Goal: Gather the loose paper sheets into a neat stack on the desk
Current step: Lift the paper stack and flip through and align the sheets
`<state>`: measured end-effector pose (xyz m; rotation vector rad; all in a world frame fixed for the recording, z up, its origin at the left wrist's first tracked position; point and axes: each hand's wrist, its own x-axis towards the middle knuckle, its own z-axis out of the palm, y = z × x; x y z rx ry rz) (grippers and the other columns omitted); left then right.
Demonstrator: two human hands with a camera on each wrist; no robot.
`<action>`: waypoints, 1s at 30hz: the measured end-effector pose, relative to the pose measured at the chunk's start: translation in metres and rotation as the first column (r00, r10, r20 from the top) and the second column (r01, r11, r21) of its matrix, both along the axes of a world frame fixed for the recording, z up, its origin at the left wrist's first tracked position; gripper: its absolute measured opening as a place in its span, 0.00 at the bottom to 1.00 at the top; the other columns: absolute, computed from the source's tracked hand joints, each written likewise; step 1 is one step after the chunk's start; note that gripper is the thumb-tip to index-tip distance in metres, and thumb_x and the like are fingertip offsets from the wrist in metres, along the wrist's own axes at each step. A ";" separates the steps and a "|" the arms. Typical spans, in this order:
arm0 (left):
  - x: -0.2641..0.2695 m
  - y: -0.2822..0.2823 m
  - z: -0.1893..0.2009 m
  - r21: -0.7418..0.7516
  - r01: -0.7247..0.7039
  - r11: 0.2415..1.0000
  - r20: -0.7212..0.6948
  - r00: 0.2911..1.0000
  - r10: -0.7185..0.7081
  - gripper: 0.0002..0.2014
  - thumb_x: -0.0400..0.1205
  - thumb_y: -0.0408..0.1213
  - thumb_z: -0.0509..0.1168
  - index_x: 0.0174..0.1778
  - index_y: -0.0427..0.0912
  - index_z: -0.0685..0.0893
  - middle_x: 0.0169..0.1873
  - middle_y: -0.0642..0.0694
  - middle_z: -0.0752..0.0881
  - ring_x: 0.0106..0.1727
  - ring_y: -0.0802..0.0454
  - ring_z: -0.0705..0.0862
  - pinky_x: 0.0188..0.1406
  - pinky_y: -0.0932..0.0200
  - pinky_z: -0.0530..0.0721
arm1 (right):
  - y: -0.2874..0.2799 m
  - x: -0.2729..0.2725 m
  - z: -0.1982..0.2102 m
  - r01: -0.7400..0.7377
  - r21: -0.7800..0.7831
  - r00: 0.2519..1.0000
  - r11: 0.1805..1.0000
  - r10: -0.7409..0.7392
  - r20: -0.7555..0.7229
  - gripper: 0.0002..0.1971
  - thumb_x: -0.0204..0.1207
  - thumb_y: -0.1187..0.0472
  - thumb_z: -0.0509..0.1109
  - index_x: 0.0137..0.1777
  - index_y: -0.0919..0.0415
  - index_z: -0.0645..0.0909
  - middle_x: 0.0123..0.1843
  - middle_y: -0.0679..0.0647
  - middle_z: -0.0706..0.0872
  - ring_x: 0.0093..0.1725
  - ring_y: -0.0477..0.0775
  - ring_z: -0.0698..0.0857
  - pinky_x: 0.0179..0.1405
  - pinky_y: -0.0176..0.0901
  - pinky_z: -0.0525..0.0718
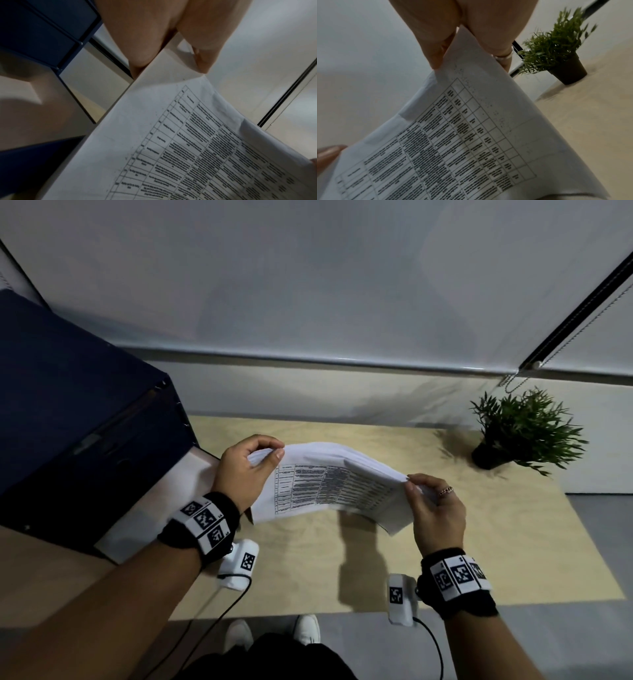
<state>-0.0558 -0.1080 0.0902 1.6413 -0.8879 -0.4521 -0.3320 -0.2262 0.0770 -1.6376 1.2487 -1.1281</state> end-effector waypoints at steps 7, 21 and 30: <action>0.010 -0.001 0.000 0.083 0.053 0.995 0.212 0.975 -0.070 0.03 0.77 0.33 0.74 0.40 0.43 0.87 0.38 0.58 0.89 0.44 0.68 0.85 0.51 0.74 0.79 | -0.005 0.002 0.009 0.002 -0.036 0.989 0.999 -0.007 -0.151 0.13 0.75 0.68 0.74 0.40 0.45 0.82 0.41 0.48 0.89 0.44 0.47 0.87 0.51 0.42 0.84; 0.011 0.008 -0.006 0.334 0.097 0.938 0.849 0.403 -0.343 0.24 0.83 0.50 0.59 0.76 0.52 0.75 0.69 0.54 0.82 0.55 0.49 0.84 0.45 0.51 0.84 | 0.000 0.008 0.017 -0.225 -0.213 0.436 0.951 -0.097 -0.895 0.32 0.76 0.40 0.65 0.80 0.41 0.63 0.71 0.47 0.74 0.64 0.61 0.73 0.54 0.63 0.74; 0.002 -0.003 0.013 0.411 0.024 0.911 0.787 0.494 -0.368 0.15 0.75 0.33 0.74 0.55 0.50 0.83 0.44 0.53 0.88 0.43 0.46 0.87 0.37 0.51 0.84 | -0.004 0.015 0.026 -0.178 -0.273 0.483 0.945 -0.158 -0.861 0.07 0.76 0.51 0.72 0.51 0.50 0.83 0.50 0.48 0.89 0.53 0.62 0.82 0.52 0.60 0.73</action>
